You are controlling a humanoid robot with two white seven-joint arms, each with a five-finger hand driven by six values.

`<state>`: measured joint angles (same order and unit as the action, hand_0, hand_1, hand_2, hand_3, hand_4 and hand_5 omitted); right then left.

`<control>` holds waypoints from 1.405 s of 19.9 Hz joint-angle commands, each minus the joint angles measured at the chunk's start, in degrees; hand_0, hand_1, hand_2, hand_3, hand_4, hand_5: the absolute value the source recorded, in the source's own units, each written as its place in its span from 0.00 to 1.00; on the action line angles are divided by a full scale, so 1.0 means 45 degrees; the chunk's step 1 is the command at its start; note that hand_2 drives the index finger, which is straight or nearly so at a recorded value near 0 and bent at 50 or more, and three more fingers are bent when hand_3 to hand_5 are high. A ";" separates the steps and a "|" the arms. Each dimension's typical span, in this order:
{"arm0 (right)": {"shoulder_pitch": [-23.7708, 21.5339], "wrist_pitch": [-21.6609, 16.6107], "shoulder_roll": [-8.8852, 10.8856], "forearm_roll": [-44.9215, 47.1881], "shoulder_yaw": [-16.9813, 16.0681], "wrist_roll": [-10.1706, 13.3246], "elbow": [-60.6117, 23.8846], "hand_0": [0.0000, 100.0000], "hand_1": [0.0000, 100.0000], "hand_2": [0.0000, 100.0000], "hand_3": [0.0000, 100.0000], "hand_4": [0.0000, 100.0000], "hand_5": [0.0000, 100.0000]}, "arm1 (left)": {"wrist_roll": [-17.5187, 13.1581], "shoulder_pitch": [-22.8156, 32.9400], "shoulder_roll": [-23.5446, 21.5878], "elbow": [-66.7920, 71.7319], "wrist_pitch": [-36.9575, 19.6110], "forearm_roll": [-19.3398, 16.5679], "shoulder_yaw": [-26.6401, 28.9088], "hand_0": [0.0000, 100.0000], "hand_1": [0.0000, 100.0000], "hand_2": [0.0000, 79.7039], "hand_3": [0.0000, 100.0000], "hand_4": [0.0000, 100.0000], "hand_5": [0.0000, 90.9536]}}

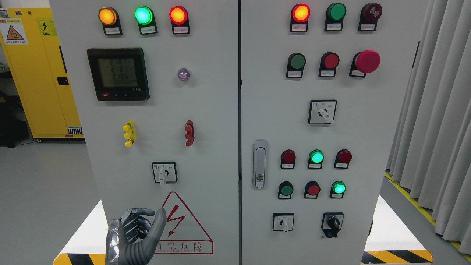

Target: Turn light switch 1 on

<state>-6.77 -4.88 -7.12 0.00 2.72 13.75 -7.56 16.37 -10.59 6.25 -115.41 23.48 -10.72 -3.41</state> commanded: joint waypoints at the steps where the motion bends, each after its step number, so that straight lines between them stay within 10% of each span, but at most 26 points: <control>1: 0.0000 0.0011 0.0000 0.0371 0.0000 -0.0008 0.0000 0.00 0.50 0.04 0.00 0.00 0.00 | 0.0014 -0.0400 0.0155 -0.0056 0.0172 -0.0314 -0.0062 0.27 0.67 0.70 0.88 0.90 0.91; 28: 0.0000 0.0011 0.0000 0.0371 0.0000 -0.0008 0.0000 0.00 0.50 0.04 0.00 0.00 0.00 | 0.0014 -0.2138 0.0311 0.0470 0.2028 -0.0841 -0.0042 0.22 0.67 0.70 0.88 0.90 0.92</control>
<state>-6.77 -4.88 -7.12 0.00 2.72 13.75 -7.56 16.41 -18.72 7.52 -114.70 32.07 -14.23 -3.60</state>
